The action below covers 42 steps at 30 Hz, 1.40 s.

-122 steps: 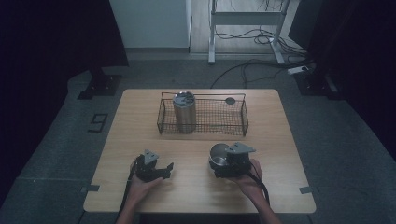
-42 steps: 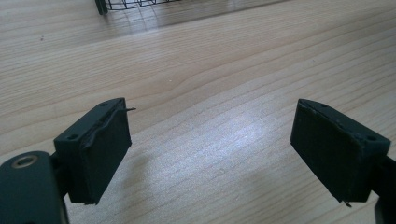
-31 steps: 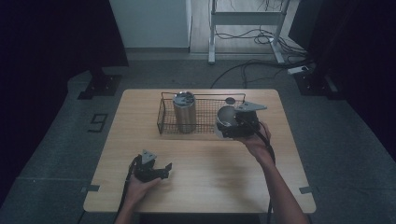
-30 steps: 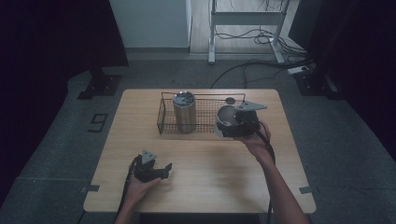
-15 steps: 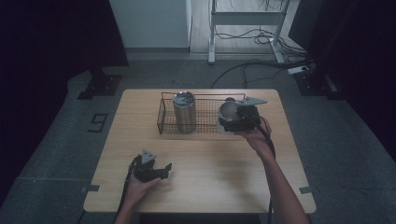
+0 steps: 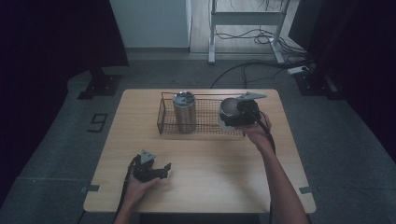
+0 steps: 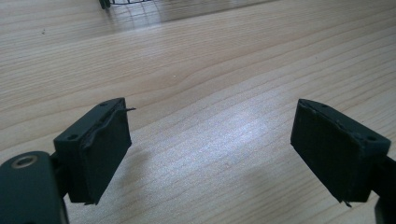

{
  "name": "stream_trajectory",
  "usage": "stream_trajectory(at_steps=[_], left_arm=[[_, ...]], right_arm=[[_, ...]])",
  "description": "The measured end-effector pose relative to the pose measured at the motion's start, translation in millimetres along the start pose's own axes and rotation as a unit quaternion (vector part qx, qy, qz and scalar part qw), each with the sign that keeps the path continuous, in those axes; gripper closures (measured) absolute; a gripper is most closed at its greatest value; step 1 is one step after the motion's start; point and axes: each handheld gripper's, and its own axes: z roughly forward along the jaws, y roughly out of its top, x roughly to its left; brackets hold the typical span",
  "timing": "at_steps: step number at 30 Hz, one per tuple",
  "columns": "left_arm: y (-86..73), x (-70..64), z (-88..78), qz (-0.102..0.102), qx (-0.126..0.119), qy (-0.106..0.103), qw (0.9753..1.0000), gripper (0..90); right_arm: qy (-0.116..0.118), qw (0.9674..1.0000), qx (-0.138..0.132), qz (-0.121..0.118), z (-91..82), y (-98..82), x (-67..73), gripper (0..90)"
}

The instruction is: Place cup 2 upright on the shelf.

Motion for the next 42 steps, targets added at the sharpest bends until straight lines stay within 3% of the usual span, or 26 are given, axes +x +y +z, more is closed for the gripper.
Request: stream_trajectory(at_steps=[27, 42], left_arm=[[-0.1, 1.9, 0.0, -0.003, 0.002, -0.003, 1.0, 12.3], [-0.2, 1.8, -0.3, -0.001, 0.007, -0.007, 1.0, 12.6]], right_arm=[[-0.008, 0.9998, 0.008, 0.013, 22.3, 23.1, -23.3, 6.7], [-0.008, 0.9998, 0.015, 0.007, 38.1, 35.2, -29.8, 6.7]])
